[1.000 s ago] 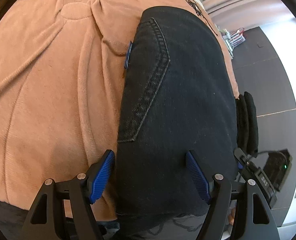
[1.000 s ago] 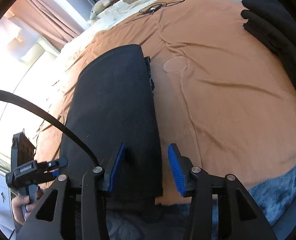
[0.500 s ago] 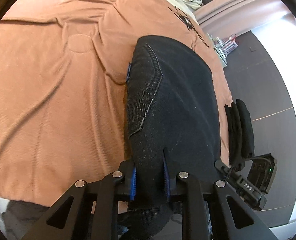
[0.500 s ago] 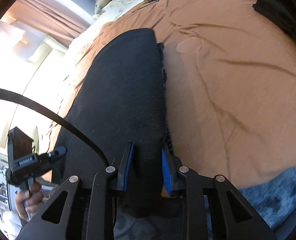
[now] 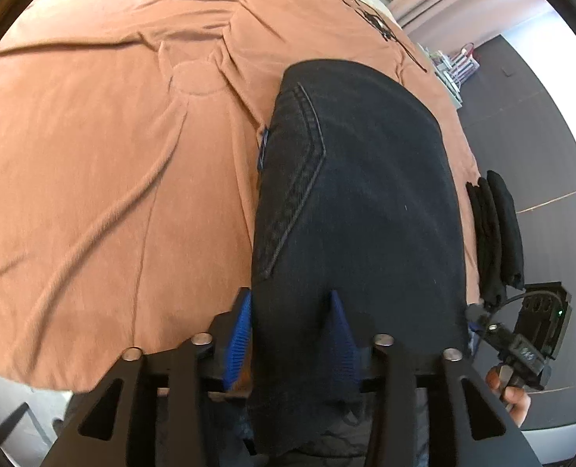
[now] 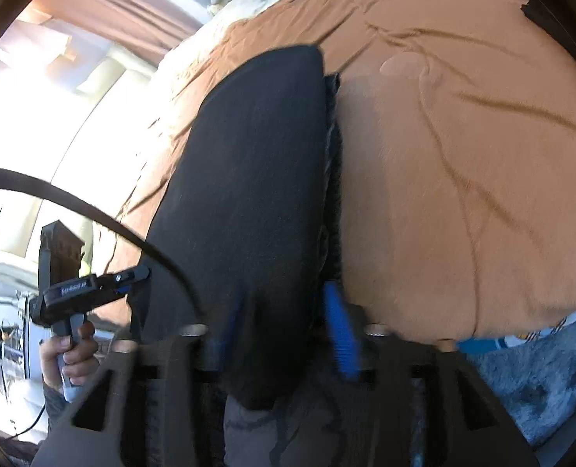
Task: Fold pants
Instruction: 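Grasp the jeans stack edge with the left tool while the right tool grasps its side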
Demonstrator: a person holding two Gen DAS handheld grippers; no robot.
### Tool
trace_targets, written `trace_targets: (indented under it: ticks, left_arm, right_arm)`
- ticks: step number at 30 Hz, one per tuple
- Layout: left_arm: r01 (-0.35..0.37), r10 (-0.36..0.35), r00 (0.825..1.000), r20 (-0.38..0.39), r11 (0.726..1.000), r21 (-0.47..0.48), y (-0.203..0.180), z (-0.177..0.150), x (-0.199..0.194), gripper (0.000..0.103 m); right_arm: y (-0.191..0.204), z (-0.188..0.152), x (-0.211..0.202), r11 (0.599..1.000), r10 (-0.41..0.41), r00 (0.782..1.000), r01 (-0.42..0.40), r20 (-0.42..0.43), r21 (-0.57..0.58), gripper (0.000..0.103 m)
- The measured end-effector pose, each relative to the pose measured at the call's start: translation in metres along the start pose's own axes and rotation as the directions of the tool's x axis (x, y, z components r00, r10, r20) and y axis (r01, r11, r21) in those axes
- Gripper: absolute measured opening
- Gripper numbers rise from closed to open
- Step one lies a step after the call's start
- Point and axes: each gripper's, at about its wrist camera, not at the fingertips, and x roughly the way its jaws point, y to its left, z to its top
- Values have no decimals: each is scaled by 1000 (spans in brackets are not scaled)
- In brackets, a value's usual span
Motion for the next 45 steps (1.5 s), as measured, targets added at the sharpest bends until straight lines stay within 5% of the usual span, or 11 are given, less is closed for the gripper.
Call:
trace_targets:
  ticks: [2,16,31,40,45]
  left_arm:
    - [-4,4,1000,13,1000,-1,4,4,-1,56]
    - [41,-41,999,5,998,-39,12,53,27,56]
    - [138,-140,990,-4,984,-113,31,78,53,64]
    - [168,-173,983,-56,982,-90,23,54,52,64]
    - [152,-156,987,-36,984,-97,24,54,46,49]
  right_arm:
    - [-8,8,0,999,24,999,-25,25,21,60]
    - [-55,66,76,966,209,977,-199,-47,165,60]
    - [-69,94,116,935,318,943,-296,-94,196,60]
    - [-68,86,112,942,326,935,-310,-141,125,53]
    - [-69,93,120,944,320,936,-302,-146,135,52]
